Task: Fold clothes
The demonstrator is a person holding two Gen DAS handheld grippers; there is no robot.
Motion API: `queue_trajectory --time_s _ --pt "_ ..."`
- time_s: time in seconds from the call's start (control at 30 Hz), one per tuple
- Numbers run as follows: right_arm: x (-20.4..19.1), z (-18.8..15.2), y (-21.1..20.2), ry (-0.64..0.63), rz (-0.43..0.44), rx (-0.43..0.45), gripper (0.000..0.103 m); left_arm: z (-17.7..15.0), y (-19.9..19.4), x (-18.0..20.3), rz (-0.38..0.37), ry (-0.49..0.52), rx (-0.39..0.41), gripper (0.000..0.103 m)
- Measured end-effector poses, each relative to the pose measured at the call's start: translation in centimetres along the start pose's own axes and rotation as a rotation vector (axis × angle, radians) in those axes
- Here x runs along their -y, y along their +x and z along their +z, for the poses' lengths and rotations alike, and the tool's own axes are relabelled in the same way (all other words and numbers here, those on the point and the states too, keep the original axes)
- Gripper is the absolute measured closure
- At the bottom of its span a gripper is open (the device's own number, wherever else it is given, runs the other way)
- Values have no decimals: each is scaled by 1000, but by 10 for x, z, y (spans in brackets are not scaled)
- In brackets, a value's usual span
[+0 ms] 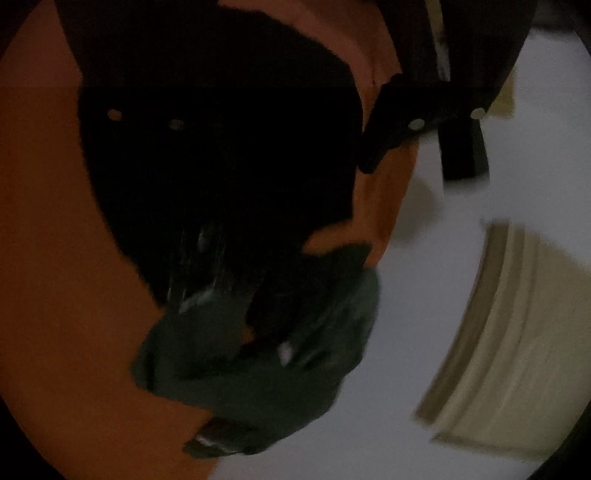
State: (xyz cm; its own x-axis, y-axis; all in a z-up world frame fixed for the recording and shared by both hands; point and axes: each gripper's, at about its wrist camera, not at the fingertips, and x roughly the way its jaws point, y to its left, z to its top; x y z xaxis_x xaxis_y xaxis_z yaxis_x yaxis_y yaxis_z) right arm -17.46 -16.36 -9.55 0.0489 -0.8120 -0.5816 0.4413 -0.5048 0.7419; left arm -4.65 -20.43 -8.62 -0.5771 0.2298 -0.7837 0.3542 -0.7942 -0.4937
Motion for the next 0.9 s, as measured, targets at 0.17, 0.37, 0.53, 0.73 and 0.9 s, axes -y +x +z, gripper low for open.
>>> queue_trajectory --time_s 0.17,0.37,0.53,0.73,0.9 --pt "28 -59 21 93 49 -37 103 34 35 1 21 0 56 68" --pt "66 -68 4 12 -135 49 103 50 63 -12 90 -50 55 68" --pt "45 -84 -17 -27 -185 106 102 32 19 -2 100 -76 77 68" --pt "-37 -128 -11 -240 -193 129 102 -65 -44 52 73 88 89 68" --pt "-57 -149 36 -262 -187 16 102 -121 -1 38 203 102 -47 68"
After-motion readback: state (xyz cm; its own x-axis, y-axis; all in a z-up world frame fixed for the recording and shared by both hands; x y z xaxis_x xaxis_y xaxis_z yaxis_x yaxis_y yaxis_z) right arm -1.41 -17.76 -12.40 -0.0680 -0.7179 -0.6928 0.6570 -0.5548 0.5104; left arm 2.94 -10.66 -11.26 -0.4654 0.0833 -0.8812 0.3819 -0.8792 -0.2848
